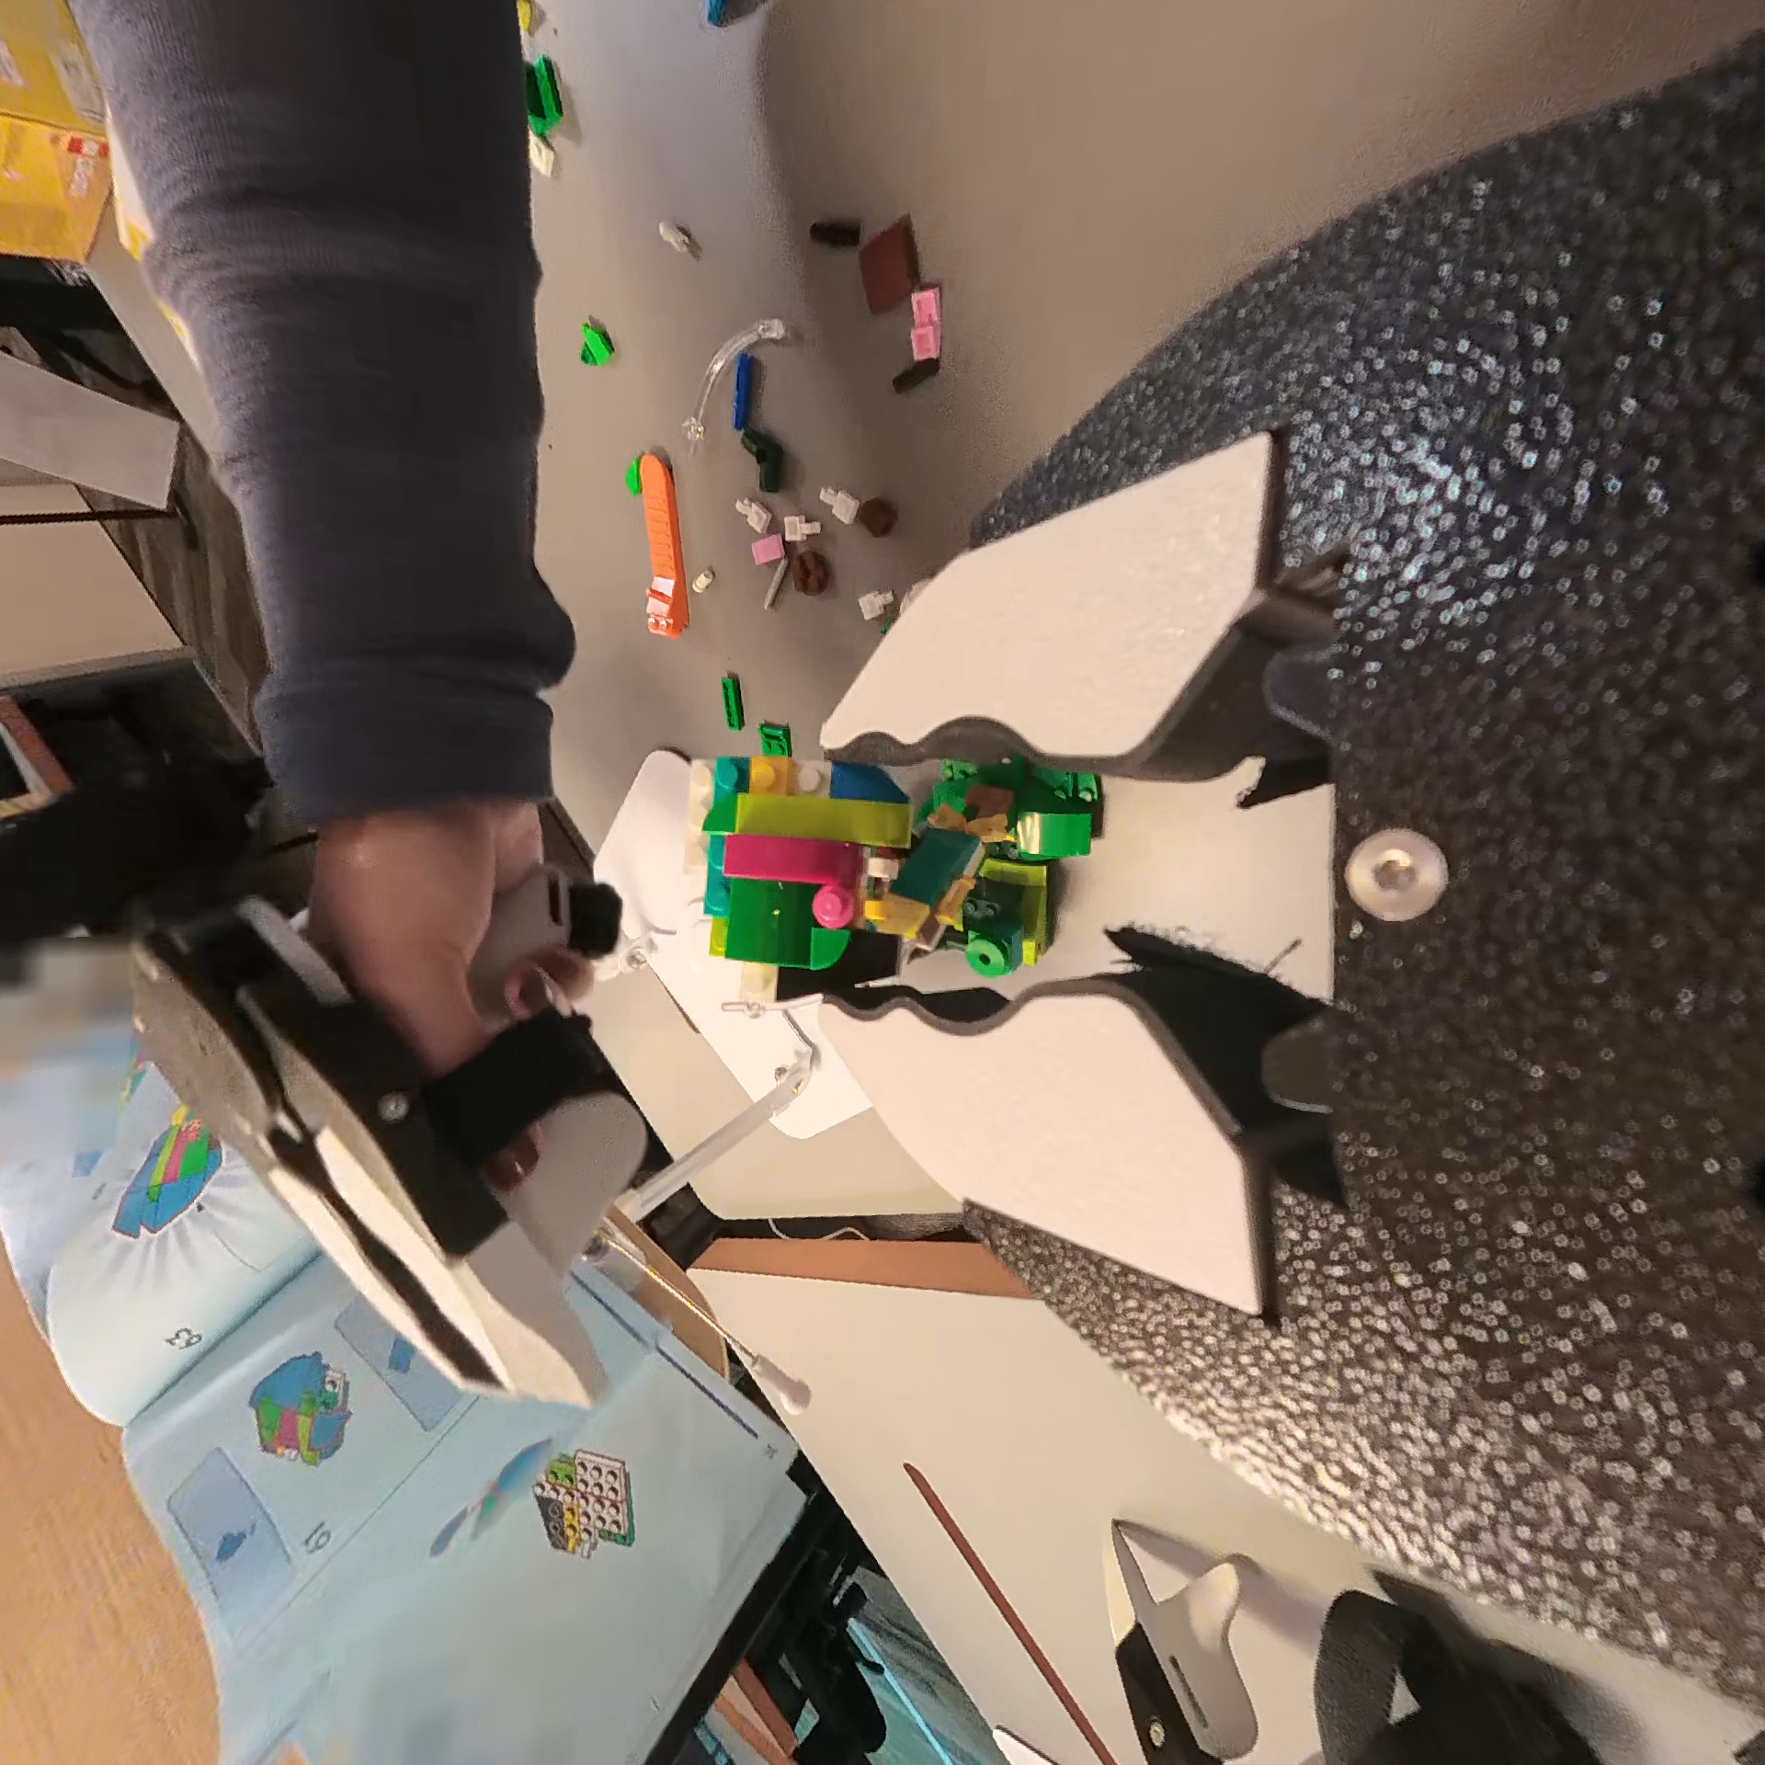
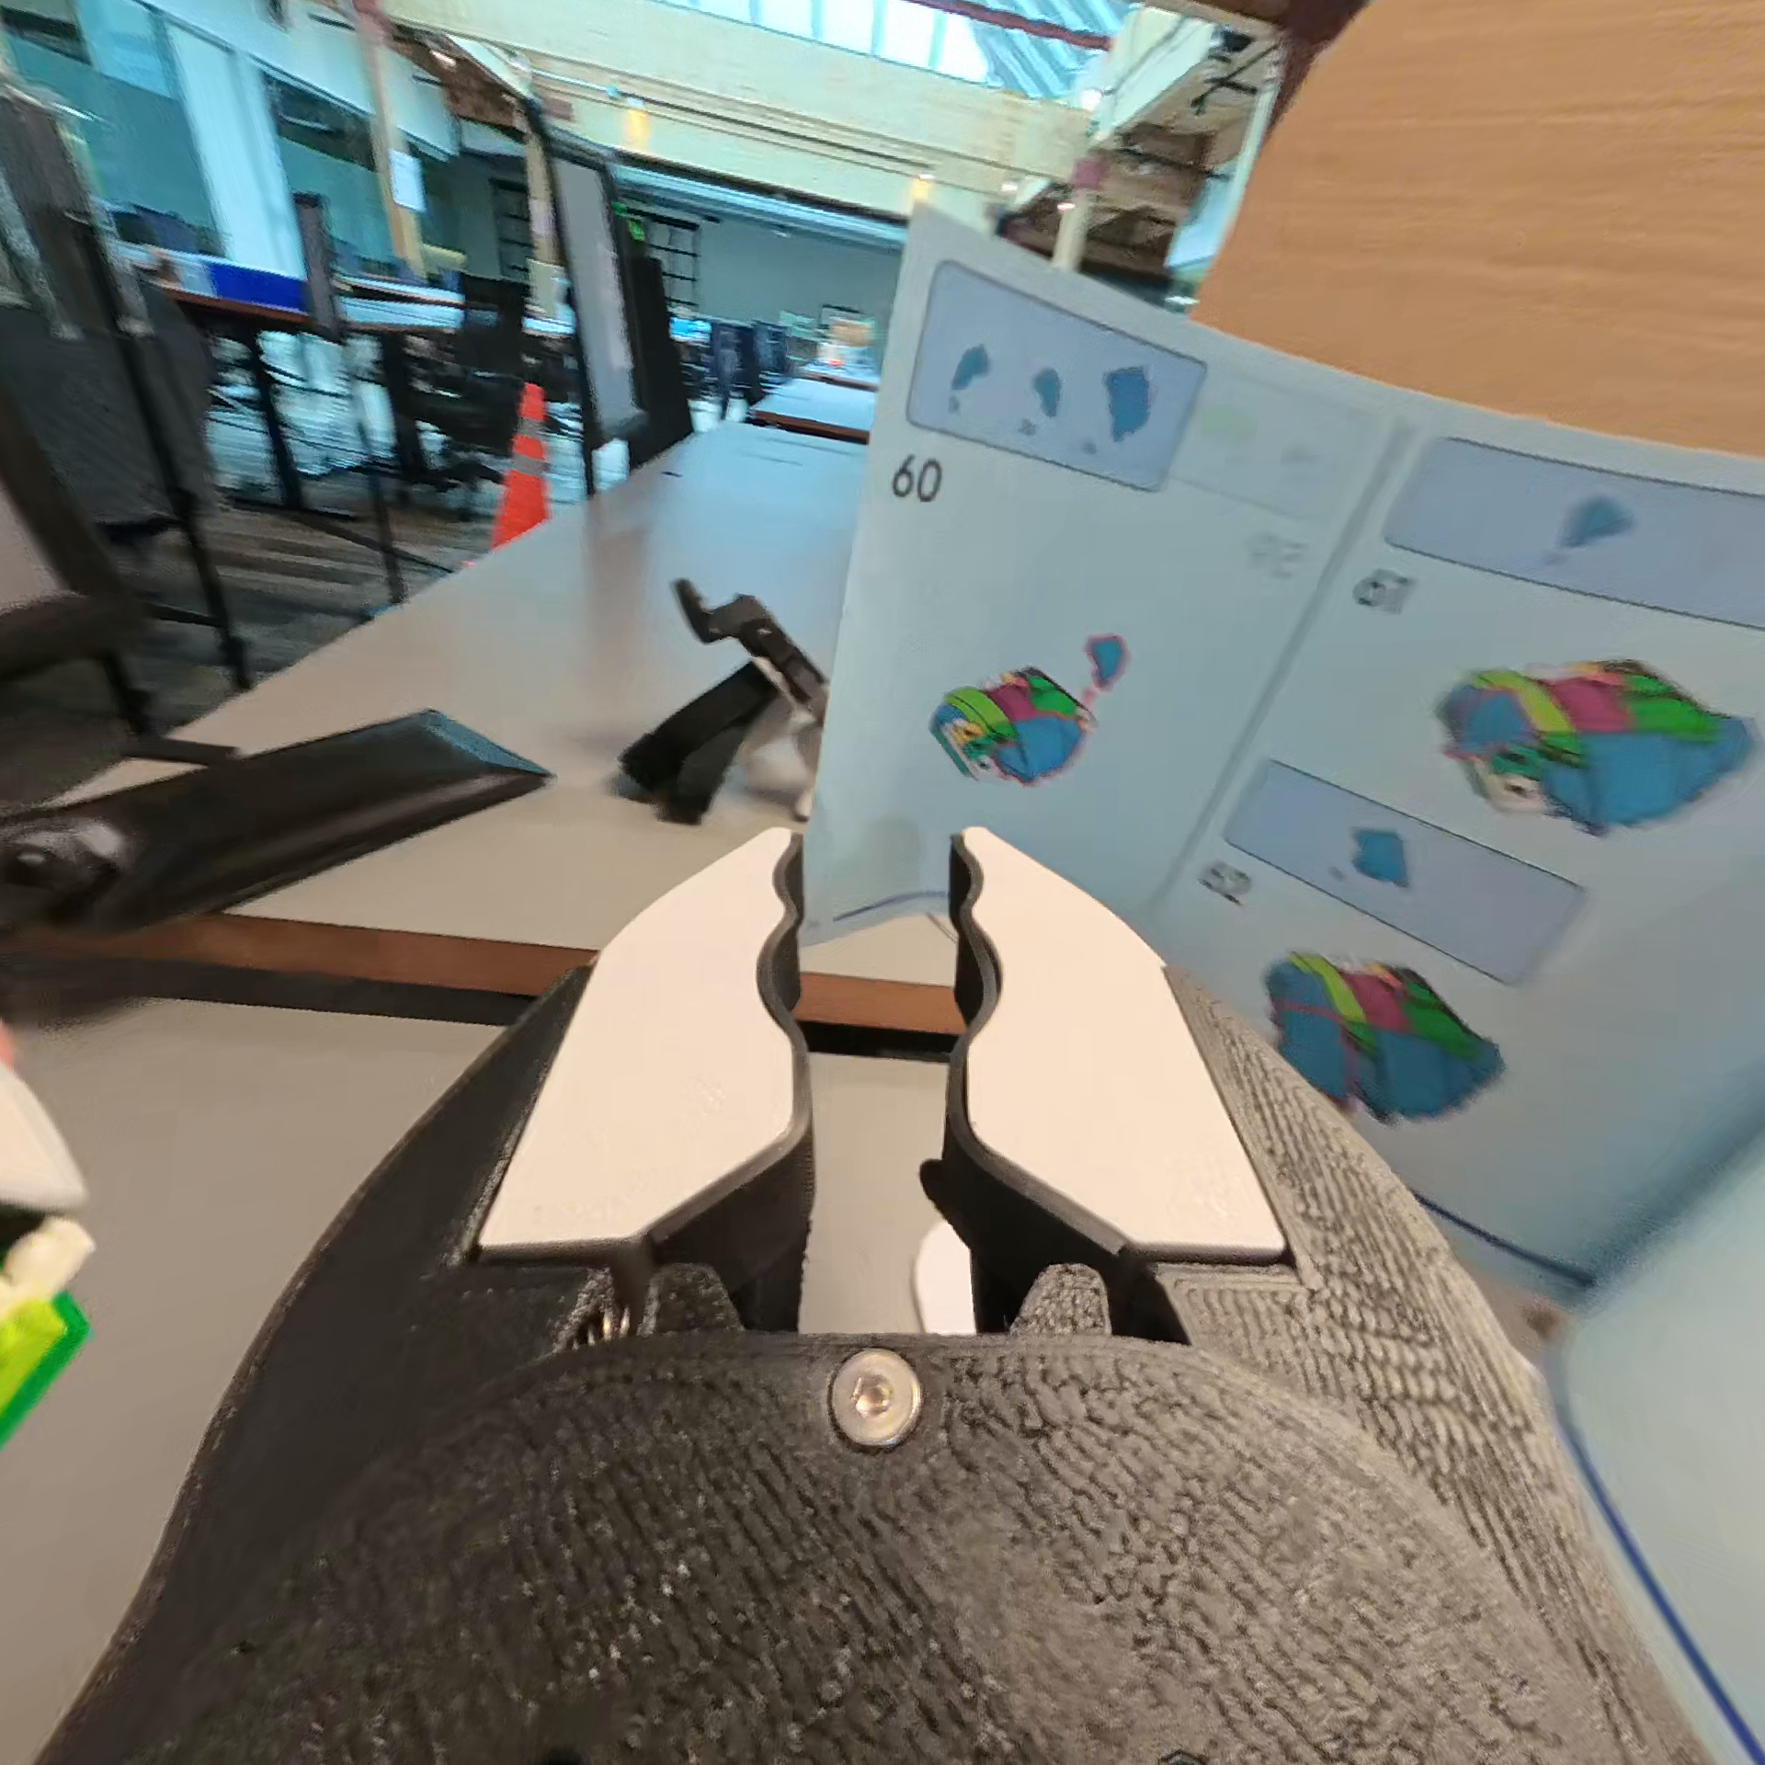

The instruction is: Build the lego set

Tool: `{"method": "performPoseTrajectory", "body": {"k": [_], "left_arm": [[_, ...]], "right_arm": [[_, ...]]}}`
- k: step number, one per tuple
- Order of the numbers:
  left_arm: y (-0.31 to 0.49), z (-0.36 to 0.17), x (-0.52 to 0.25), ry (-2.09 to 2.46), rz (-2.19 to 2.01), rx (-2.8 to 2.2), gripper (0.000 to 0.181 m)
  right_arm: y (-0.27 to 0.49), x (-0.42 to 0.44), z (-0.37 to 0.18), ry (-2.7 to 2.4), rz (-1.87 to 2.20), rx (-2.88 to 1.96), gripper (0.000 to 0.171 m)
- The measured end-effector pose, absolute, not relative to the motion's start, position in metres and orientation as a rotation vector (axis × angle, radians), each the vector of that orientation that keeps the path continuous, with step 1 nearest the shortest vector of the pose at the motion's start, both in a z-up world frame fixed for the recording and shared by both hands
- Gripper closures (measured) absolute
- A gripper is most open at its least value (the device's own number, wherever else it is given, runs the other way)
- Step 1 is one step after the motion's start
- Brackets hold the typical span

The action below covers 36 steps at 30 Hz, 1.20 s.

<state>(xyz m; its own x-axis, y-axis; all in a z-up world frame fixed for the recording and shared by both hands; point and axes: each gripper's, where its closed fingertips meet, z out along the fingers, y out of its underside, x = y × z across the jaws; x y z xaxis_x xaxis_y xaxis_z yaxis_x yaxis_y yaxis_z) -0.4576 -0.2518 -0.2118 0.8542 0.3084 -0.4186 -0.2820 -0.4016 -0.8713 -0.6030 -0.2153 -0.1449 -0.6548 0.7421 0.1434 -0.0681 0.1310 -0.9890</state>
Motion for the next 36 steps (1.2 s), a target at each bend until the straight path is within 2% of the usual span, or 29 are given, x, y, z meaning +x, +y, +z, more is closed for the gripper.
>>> {"method": "performPoseTrajectory", "body": {"k": [3,5,11,25,30,36], "left_arm": [[-0.252,-0.213,-0.454,-0.015,0.637,-1.89,0.137],[-0.255,-0.216,-0.452,-0.016,0.633,-1.897,0.137],[-0.255,-0.222,-0.451,-0.027,0.598,-1.89,0.137],[-0.244,-0.221,-0.449,-0.011,0.588,-1.9,0.137],[-0.224,-0.19,-0.478,-0.028,0.634,-1.878,0.137],[-0.16,-0.139,-0.532,-0.055,0.621,-1.838,0.137]], "right_arm": [[-0.235,-0.599,-0.146,-1.845,1.733,-0.656,0.13],[-0.231,-0.591,-0.149,-1.819,1.724,-0.648,0.127],[-0.158,-0.586,-0.159,-1.51,1.449,-0.77,0.141],[-0.044,-0.615,-0.164,-1.318,1.107,-1.002,0.151],[-0.026,-0.622,-0.165,-1.351,1.05,-0.986,0.153],[-0.017,-0.616,-0.169,-1.346,1.025,-0.981,0.153]]}}
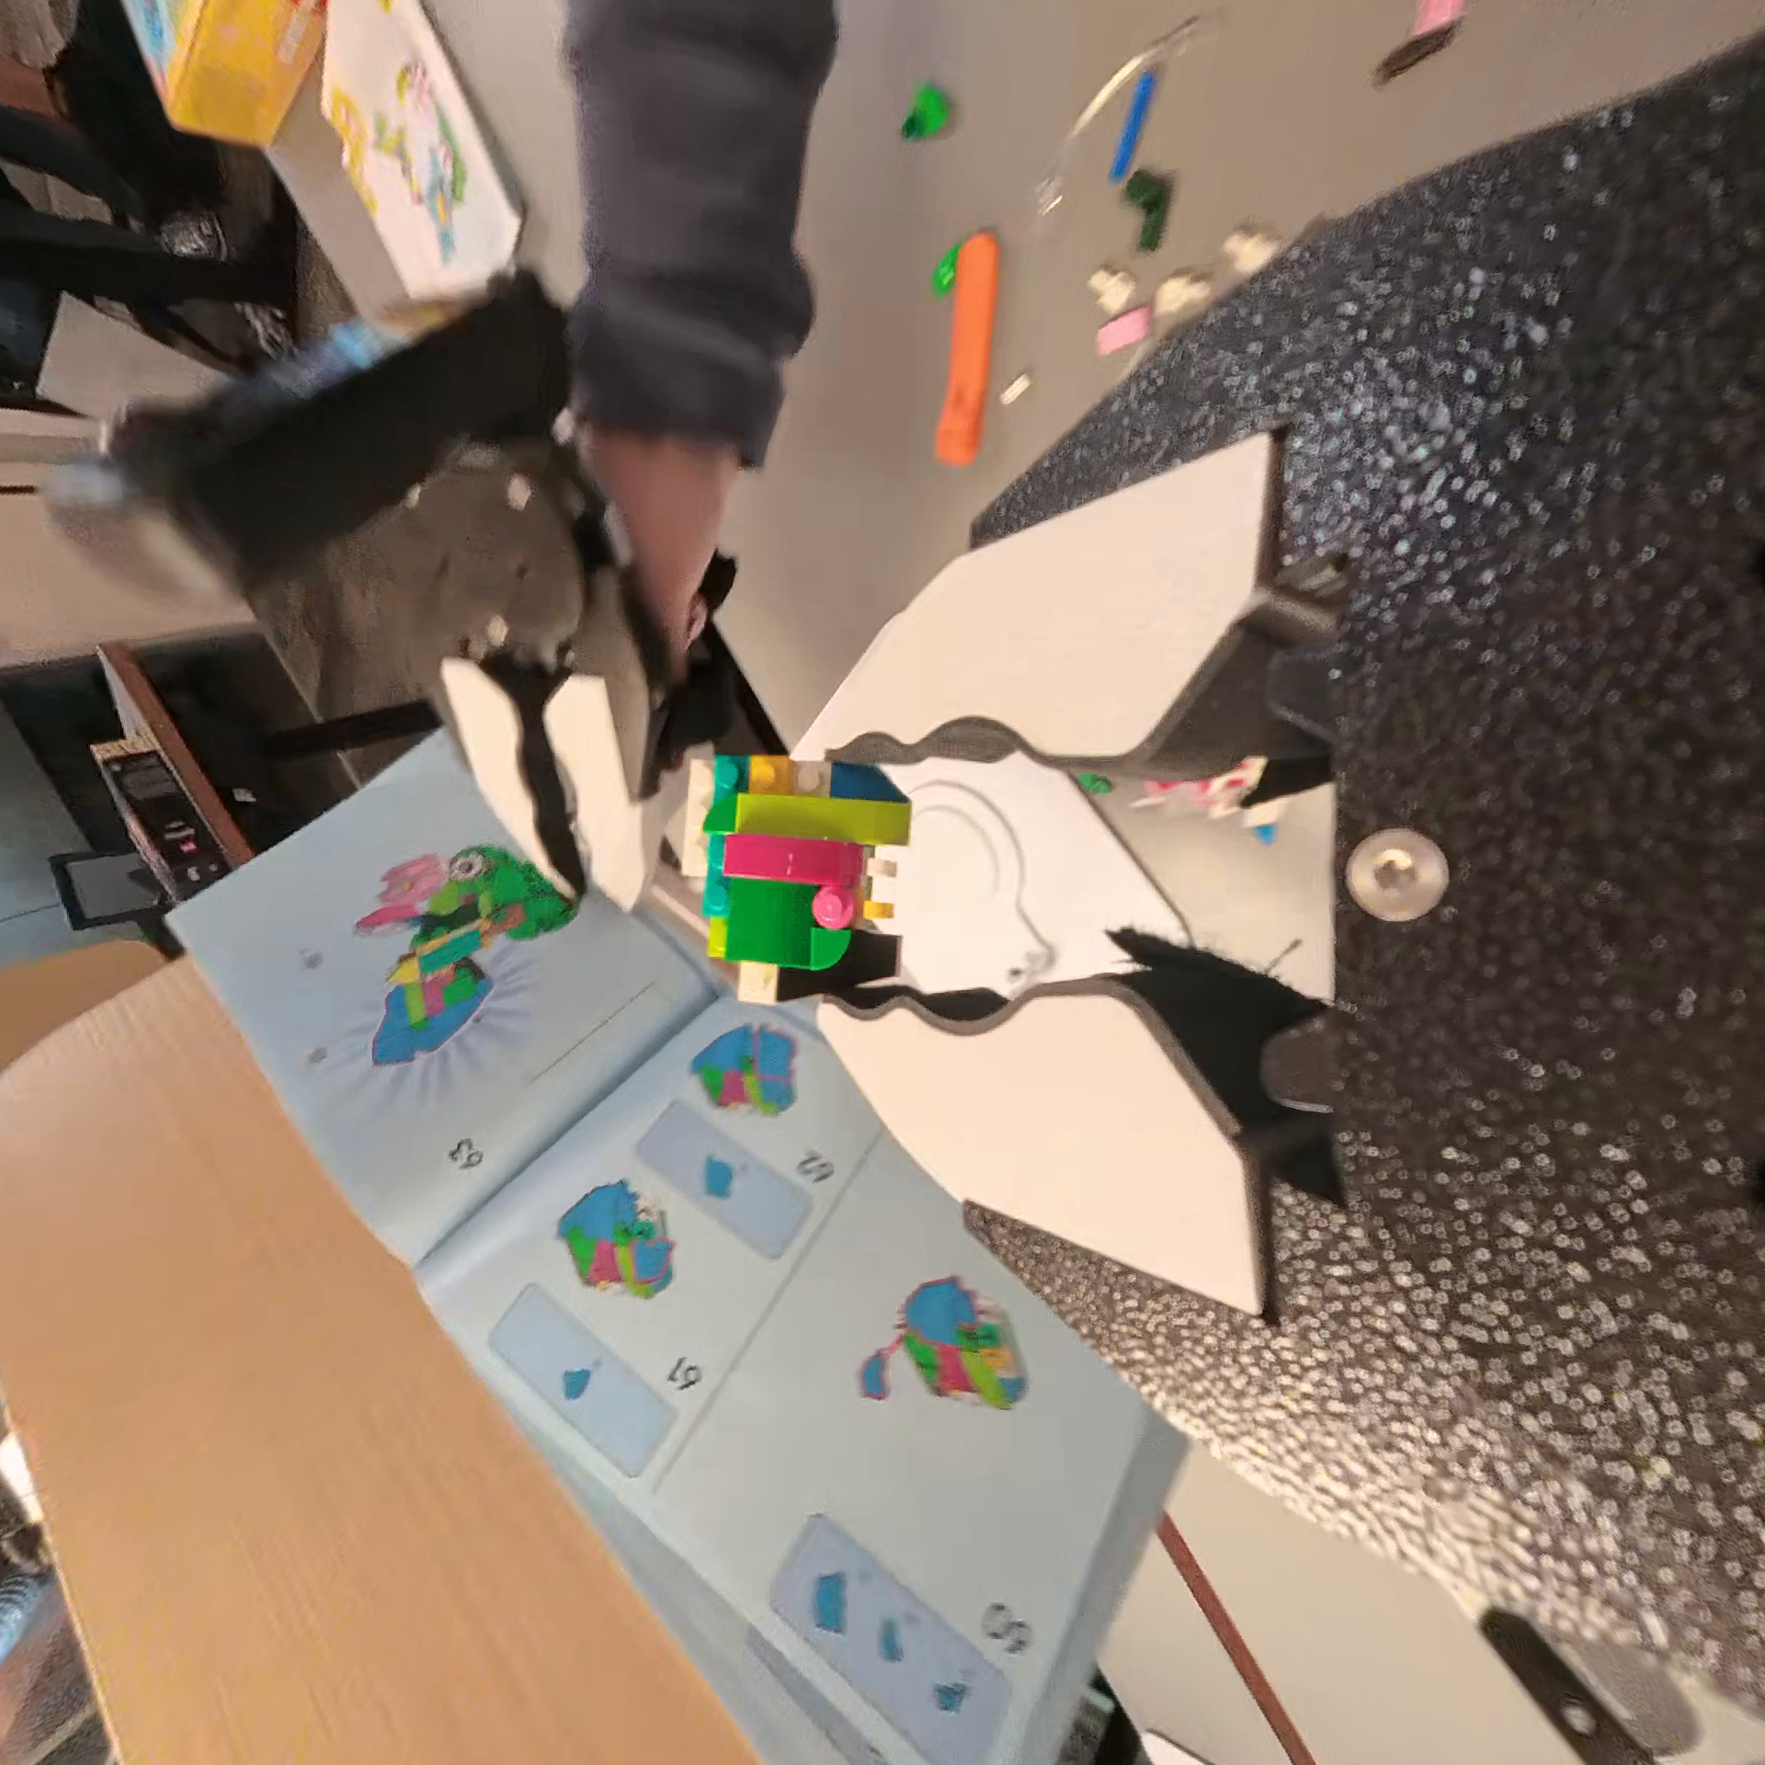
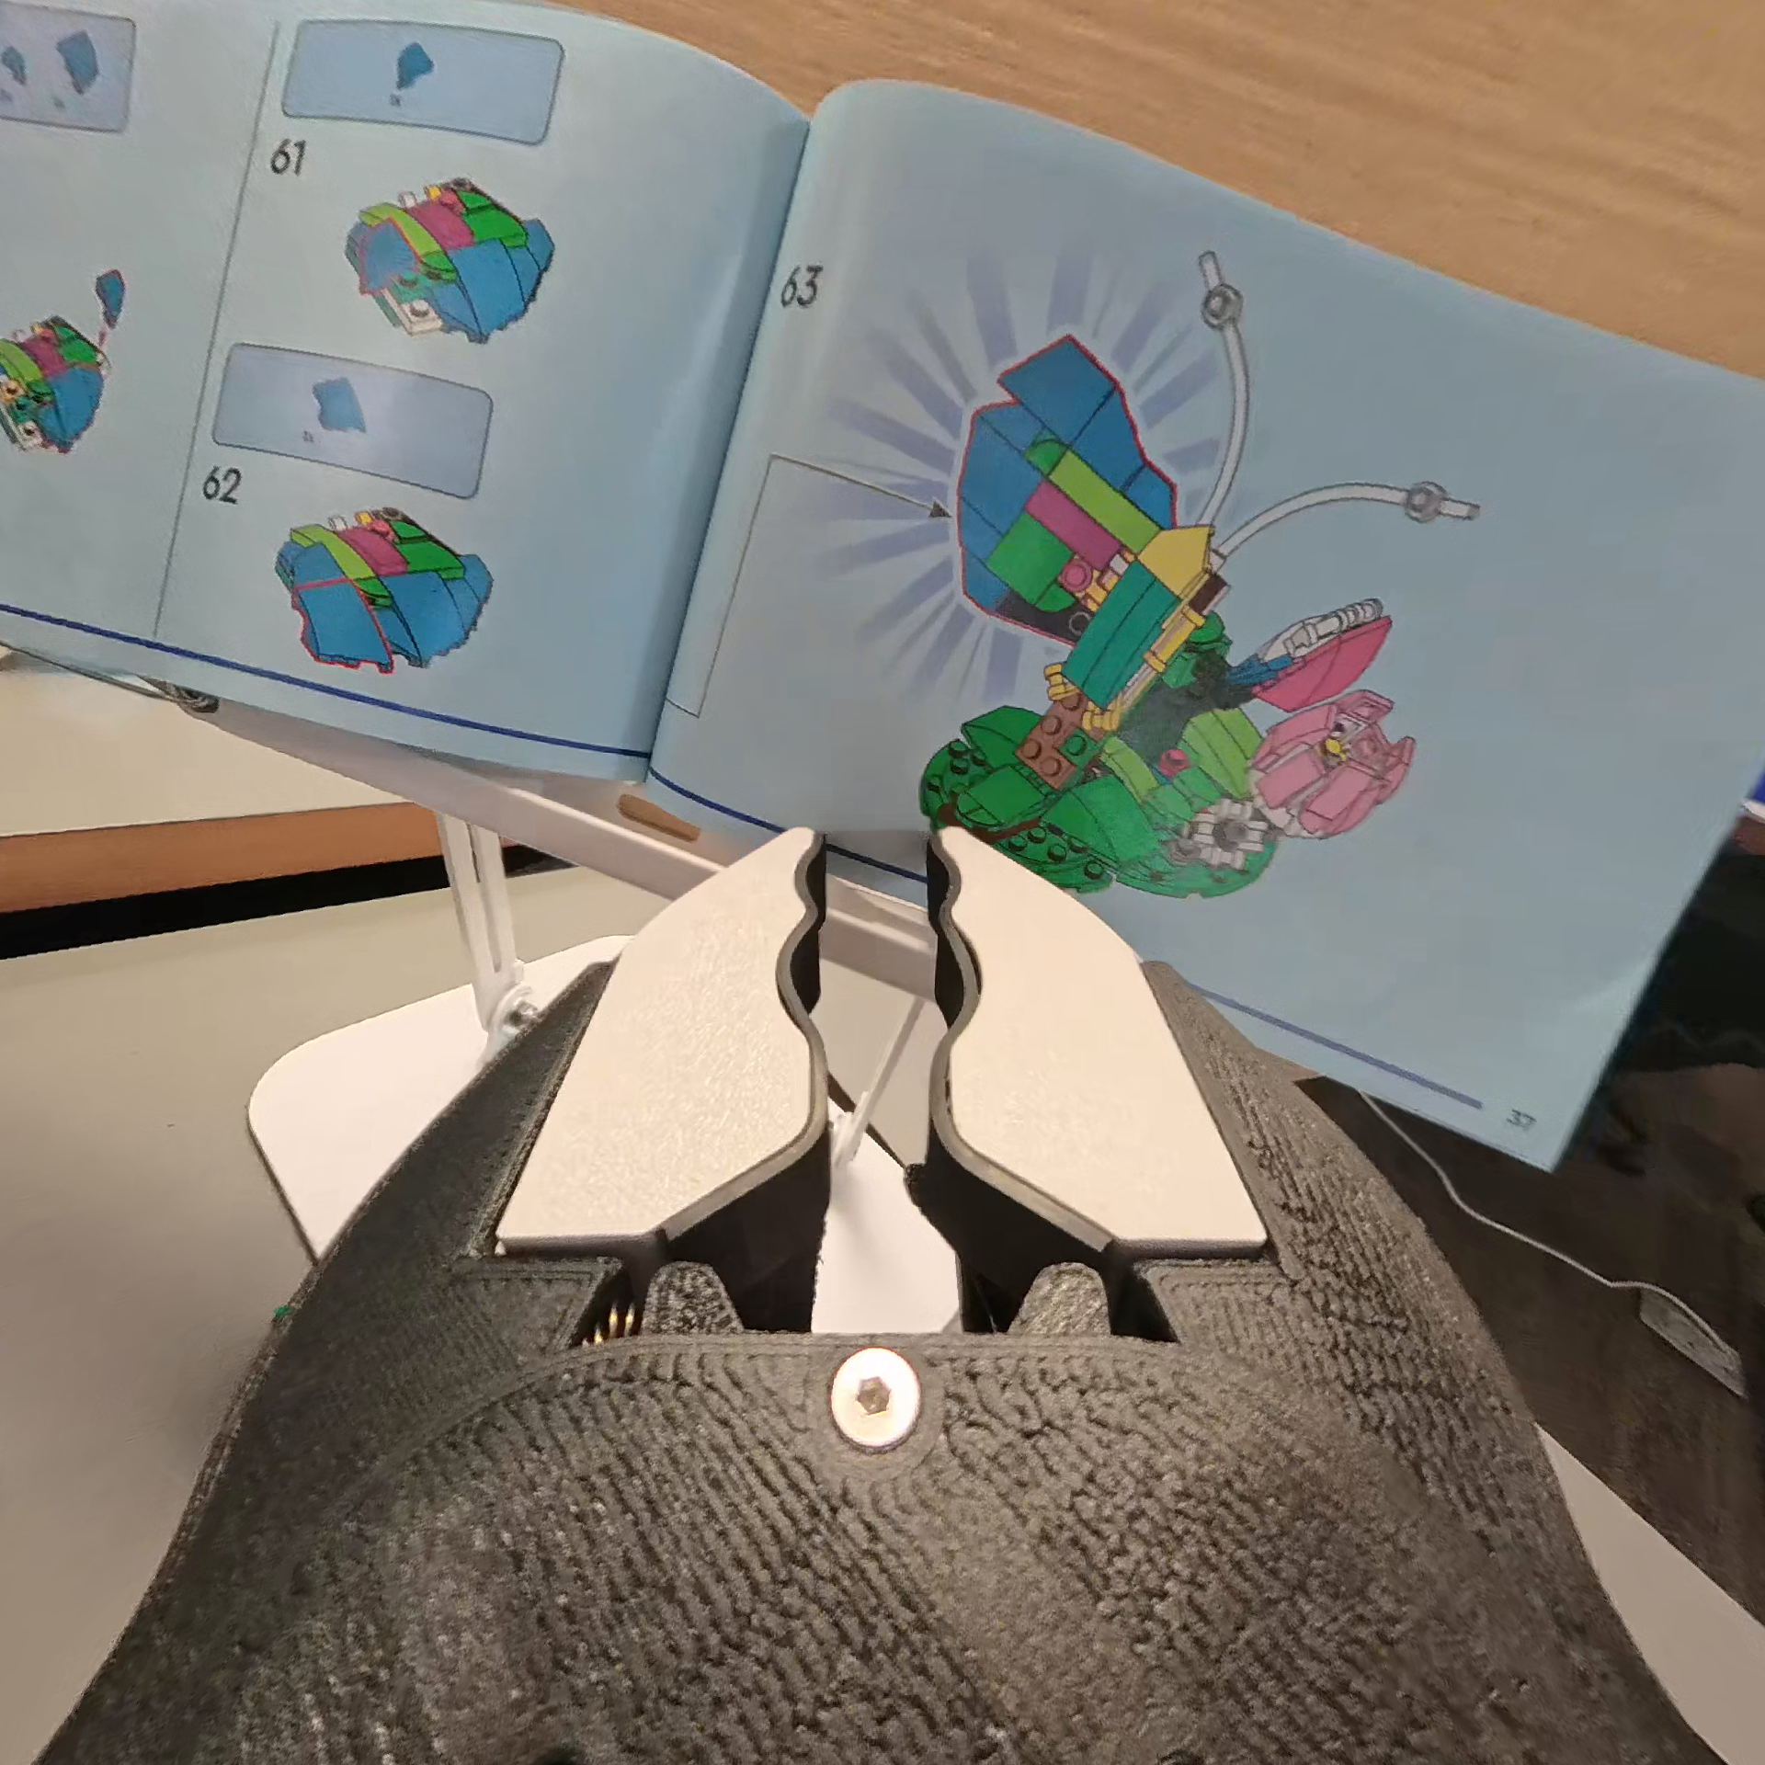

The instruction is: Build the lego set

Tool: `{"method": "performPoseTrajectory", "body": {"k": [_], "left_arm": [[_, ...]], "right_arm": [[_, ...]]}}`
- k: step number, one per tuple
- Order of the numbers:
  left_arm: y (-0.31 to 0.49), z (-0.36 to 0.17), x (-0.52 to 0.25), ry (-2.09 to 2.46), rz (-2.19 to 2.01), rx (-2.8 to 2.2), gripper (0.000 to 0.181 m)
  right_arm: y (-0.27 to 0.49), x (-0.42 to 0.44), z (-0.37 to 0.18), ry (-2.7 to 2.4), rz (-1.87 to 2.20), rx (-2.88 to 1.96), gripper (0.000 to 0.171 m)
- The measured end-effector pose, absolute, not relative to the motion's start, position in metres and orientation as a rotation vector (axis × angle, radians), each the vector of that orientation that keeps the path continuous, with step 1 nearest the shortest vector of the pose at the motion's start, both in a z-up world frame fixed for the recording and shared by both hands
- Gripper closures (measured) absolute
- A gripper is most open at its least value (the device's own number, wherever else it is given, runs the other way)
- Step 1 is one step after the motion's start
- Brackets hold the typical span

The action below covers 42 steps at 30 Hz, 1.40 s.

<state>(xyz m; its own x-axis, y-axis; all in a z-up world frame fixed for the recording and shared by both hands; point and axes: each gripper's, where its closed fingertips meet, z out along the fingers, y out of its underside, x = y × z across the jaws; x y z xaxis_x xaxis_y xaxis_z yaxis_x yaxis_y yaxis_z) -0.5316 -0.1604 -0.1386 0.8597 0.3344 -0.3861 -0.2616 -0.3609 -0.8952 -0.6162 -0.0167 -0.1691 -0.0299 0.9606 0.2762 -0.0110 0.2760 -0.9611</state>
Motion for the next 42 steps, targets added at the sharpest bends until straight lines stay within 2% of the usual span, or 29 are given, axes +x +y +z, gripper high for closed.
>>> {"method": "performPoseTrajectory", "body": {"k": [5,16,28,36,42], "left_arm": [[-0.119,-0.141,-0.58,-0.141,0.64,-1.919,0.137],[-0.072,-0.148,-0.619,-0.127,0.738,-2.043,0.137],[-0.055,-0.142,-0.631,-0.125,0.849,-2.045,0.137],[-0.046,-0.142,-0.634,-0.117,0.877,-2.076,0.137],[-0.046,-0.142,-0.635,-0.144,0.893,-2.079,0.137]], "right_arm": [[0.001,-0.595,-0.18,-1.272,1.039,-1.031,0.152],[0.039,-0.562,-0.216,-1.173,1.124,-1.214,0.151],[0.055,-0.582,-0.189,-0.981,1.481,-1.399,0.15],[0.059,-0.606,-0.182,-0.969,1.445,-1.441,0.145],[0.06,-0.606,-0.188,-0.867,1.449,-1.541,0.158]]}}
